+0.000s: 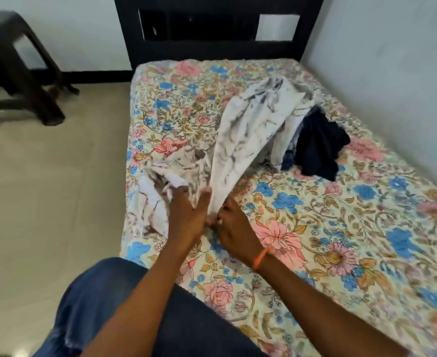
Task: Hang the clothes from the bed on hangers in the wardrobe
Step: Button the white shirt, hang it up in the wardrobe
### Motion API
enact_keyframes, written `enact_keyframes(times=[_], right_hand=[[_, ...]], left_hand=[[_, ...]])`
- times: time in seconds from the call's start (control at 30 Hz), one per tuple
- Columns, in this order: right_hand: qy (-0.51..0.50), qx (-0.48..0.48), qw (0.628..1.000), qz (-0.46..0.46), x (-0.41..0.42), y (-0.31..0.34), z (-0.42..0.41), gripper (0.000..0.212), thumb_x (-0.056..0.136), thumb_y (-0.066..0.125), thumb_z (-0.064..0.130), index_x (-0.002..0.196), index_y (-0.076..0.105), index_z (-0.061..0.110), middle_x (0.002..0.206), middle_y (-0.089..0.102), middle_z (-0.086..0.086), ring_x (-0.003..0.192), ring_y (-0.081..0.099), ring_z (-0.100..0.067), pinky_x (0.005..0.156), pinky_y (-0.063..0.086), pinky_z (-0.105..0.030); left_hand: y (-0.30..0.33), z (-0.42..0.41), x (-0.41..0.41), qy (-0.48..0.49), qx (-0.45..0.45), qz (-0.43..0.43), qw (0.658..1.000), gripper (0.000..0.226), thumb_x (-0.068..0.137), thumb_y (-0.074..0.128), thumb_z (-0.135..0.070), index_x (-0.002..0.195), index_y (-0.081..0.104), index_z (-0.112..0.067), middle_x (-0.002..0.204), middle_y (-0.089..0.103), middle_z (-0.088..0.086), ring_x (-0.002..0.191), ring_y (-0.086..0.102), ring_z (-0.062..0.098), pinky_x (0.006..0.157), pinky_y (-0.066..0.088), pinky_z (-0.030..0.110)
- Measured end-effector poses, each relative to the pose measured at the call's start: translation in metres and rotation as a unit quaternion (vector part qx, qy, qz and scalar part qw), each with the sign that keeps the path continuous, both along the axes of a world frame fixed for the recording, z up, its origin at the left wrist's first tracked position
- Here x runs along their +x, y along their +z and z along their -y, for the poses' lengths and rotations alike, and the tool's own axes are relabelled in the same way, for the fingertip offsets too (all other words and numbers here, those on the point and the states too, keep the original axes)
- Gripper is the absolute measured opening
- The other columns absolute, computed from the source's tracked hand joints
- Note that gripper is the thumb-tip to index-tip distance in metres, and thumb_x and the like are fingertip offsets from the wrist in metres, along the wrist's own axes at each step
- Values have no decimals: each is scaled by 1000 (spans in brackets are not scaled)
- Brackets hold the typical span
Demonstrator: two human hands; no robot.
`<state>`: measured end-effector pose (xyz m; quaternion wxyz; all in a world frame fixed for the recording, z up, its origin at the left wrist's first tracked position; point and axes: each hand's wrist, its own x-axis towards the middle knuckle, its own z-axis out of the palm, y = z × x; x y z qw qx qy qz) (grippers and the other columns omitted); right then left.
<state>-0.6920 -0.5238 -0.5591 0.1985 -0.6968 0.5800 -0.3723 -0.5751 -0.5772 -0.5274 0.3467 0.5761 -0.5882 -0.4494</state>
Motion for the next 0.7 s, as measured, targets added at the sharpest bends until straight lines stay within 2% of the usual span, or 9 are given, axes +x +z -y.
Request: enact_keyframes(times=[0.07,0.17,0.27,0.37,0.43,0.53,0.57,0.63,0.7], right_hand=[[120,22,992,-30,1,6,-26,20,98,57,16,98,73,5,121,60,-14,111,56,-20,93,49,-28],[210,135,964,-93,-18,19,-32,25,92,68,26,81,72,3,91,66,-11,81,60,-18,73,51,-30],[-37,126,986,98,-62,39,-3,11,91,70,19,90,73,8,84,71,-6,69,67,-12,69,55,-23],[-410,-52,910,43,-133,45,46,35,87,66,33,108,64,6,110,62,-16,90,62,-22,82,54,-36],[-448,-3,893,41,-159,48,67,63,80,74,45,126,52,7,124,52,-16,109,55,-33,91,48,-43],[-342,153,927,30,-154,34,82,88,71,80,60,136,42,13,111,59,-7,99,60,-26,84,51,-40],[-311,192,931,-15,-149,22,82,85,73,79,58,135,42,14,109,60,-4,95,60,-24,82,51,-39],[-299,221,926,-74,-133,5,84,48,85,71,36,122,53,10,107,64,-8,96,62,-28,83,52,-41],[-295,211,931,-38,-111,1,81,13,89,58,17,84,61,5,83,64,-12,77,62,-27,72,50,-37]], left_hand=[[0,-1,-1,-29,52,30,998,81,81,73,-51,143,32,-18,132,47,-1,125,49,21,92,39,24],[-29,-5,2,-98,43,74,991,60,86,72,-25,138,45,-15,121,53,-3,115,54,19,82,41,21],[-50,-5,10,-115,26,89,989,39,90,62,-14,129,60,-15,121,65,2,110,60,22,85,46,26],[-54,-2,11,-94,31,79,992,33,90,58,-11,122,66,-14,108,68,0,99,63,21,80,46,27],[-54,-2,11,-77,26,70,994,28,89,57,-11,114,68,-16,101,70,0,93,65,23,77,50,30],[-53,-2,8,-64,13,72,995,25,89,57,-13,111,66,-19,96,69,0,87,64,22,74,51,33],[-53,-2,6,-59,8,68,996,25,89,58,-14,112,65,-20,96,68,0,86,63,21,70,48,29],[-51,-2,2,-43,6,45,998,23,91,59,-16,113,64,-22,94,66,-5,85,62,17,64,41,23],[-52,-2,-1,-27,6,22,999,22,92,60,-26,114,62,-24,98,65,-7,91,63,17,68,44,25]])
